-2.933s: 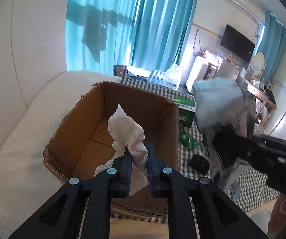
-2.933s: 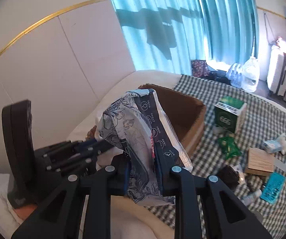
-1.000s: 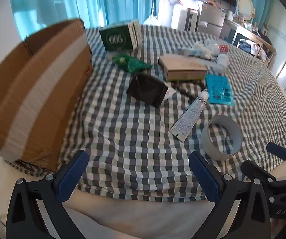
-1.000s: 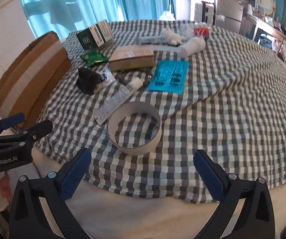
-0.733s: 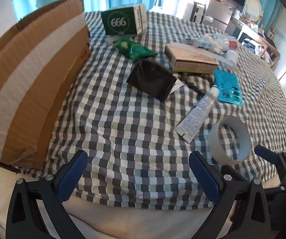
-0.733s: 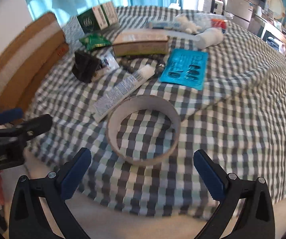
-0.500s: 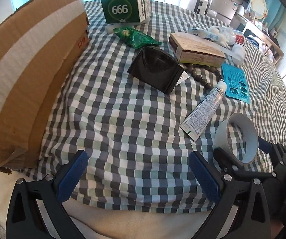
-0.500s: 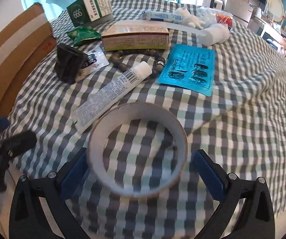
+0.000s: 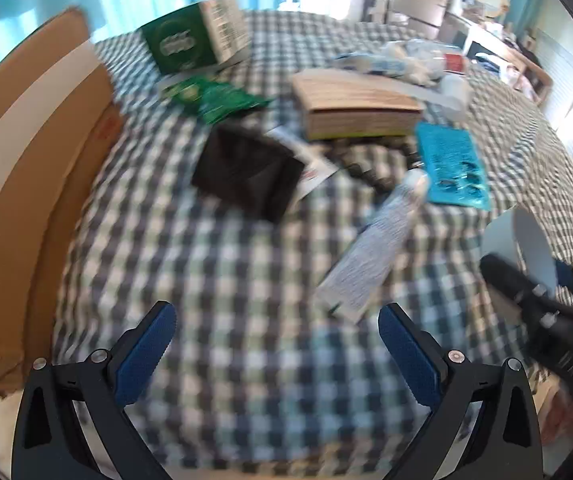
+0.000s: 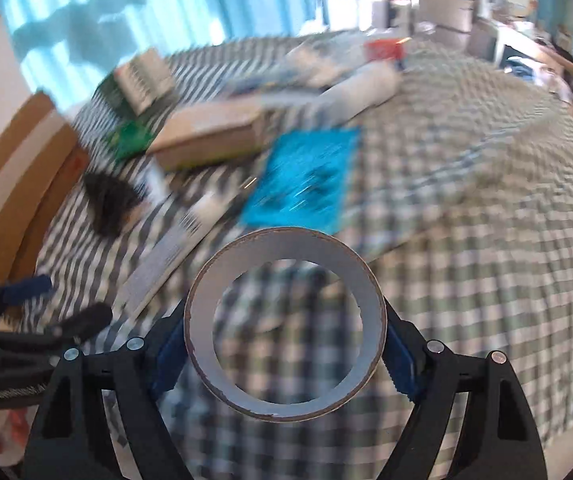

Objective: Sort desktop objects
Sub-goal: 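Grasp the white tape roll with the right tool while the left tool grasps the toothpaste tube, then carry the tape roll and toothpaste tube with both tools over the cardboard box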

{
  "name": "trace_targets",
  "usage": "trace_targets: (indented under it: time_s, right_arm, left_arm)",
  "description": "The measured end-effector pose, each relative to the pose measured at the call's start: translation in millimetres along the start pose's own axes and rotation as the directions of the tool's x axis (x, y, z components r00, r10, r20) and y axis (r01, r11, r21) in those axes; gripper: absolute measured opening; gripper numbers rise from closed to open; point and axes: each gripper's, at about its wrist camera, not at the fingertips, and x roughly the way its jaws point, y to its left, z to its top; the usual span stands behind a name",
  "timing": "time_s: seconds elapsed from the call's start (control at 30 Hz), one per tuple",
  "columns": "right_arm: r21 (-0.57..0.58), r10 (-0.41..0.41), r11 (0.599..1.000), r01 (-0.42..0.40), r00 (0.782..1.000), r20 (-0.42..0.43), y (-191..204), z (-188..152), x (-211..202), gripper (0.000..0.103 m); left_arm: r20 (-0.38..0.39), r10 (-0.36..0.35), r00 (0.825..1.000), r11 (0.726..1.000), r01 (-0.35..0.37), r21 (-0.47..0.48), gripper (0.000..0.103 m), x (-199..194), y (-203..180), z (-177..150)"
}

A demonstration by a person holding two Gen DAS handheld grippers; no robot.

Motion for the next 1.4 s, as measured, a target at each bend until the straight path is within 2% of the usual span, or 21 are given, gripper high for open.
trace_targets:
  time_s: [0.1, 0.17, 0.23, 0.3, 0.33, 0.37, 0.4, 0.47, 0.5, 0.63, 0.83, 1.03, 1.2, 1.4]
  right_arm:
    - [0.077, -0.004, 0.997, 0.001, 1.0, 0.031, -26, 5, -9, 0.082]
    - [0.129, -0.017, 0.992, 0.012, 0.999, 0.035, -41, 5, -11, 0.082]
    - [0.155, -0.027, 0.988, 0.021, 0.999, 0.037, -48, 7, -12, 0.082]
    - [0.161, -0.025, 0.987, 0.018, 0.999, 0.044, -52, 11, -11, 0.082]
    - [0.157, -0.026, 0.987, 0.018, 0.998, 0.048, -53, 11, -13, 0.082]
    - [0.15, -0.026, 0.989, 0.017, 0.998, 0.053, -53, 12, -13, 0.083]
    - [0.144, -0.023, 0.989, 0.016, 0.998, 0.05, -53, 12, -12, 0.083]
    - [0.134, -0.023, 0.991, 0.017, 0.999, 0.043, -56, 9, -13, 0.082]
    - [0.136, -0.02, 0.991, 0.015, 0.999, 0.036, -57, 9, -12, 0.082]
    - [0.151, -0.015, 0.989, 0.008, 0.999, 0.047, -57, 9, -15, 0.082]
    - [0.143, -0.002, 0.99, -0.008, 0.998, 0.067, -52, 7, -34, 0.082]
    - [0.106, 0.0, 0.994, -0.011, 0.994, 0.106, -35, 2, -67, 0.082]
    - [0.112, 0.033, 0.993, -0.044, 0.994, 0.1, -21, -3, -91, 0.082]
    - [0.066, 0.045, 0.996, -0.056, 0.985, 0.164, 2, -7, -141, 0.082]
  left_arm:
    - [0.03, -0.041, 0.999, 0.998, 0.039, 0.047, 0.103, 5, -20, 10]
    - [0.023, -0.049, 0.999, 0.998, 0.048, 0.043, 0.101, 13, -30, 18]
    - [0.01, -0.092, 0.996, 0.995, 0.092, 0.037, 0.098, 22, -41, 28]
    - [0.029, -0.103, 0.994, 0.993, 0.102, 0.054, 0.096, 29, -49, 36]
    - [0.025, -0.105, 0.994, 0.992, 0.103, 0.066, 0.087, 35, -53, 40]
    - [0.014, -0.102, 0.995, 0.992, 0.101, 0.078, 0.059, 40, -56, 43]
    - [-0.013, -0.104, 0.995, 0.99, 0.105, 0.098, 0.045, 46, -59, 46]
    - [-0.028, -0.102, 0.994, 0.985, 0.105, 0.137, 0.028, 49, -68, 50]
    - [-0.028, -0.112, 0.993, 0.981, 0.116, 0.156, 0.025, 46, -71, 51]
    - [-0.016, -0.154, 0.988, 0.972, 0.154, 0.179, 0.025, 30, -74, 51]
    - [0.038, -0.204, 0.978, 0.97, 0.197, 0.141, 0.025, -10, -66, 45]
    - [0.092, -0.234, 0.968, 0.966, 0.221, 0.134, 0.025, -60, -54, 35]
    - [0.083, -0.24, 0.967, 0.966, 0.229, 0.117, 0.025, -84, -46, 31]
    - [0.124, -0.257, 0.958, 0.965, 0.246, 0.094, 0.025, -119, -35, 17]
